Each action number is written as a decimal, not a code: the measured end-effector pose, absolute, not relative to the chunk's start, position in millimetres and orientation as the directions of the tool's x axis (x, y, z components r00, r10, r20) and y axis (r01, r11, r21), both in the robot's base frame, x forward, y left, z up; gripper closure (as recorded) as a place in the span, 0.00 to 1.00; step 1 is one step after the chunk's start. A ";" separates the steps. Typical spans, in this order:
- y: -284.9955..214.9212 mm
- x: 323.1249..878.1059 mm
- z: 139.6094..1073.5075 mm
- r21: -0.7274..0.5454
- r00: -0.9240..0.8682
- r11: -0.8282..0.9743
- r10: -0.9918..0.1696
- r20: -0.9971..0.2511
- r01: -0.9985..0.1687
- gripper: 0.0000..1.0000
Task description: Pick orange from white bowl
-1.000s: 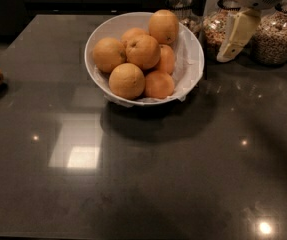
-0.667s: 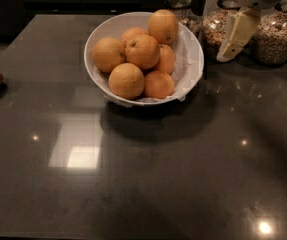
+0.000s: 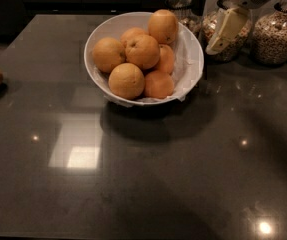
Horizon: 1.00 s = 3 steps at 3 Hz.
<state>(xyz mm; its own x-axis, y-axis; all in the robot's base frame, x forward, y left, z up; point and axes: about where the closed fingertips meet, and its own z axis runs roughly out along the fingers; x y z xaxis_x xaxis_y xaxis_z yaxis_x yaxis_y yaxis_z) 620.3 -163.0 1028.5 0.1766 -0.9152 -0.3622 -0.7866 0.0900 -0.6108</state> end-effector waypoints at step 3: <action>-143.9 667.3 1024.2 -0.533 0.164 0.153 -0.850 -0.500 -0.832 0.00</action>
Offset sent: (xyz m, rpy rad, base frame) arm 0.0563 0.0096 0.0033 0.1761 0.0753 0.0091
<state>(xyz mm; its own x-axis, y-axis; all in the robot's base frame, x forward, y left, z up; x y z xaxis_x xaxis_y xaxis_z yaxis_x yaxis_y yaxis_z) 667.3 -143.9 1024.2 0.1640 -0.8503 -0.5001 -0.8319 0.1532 -0.5334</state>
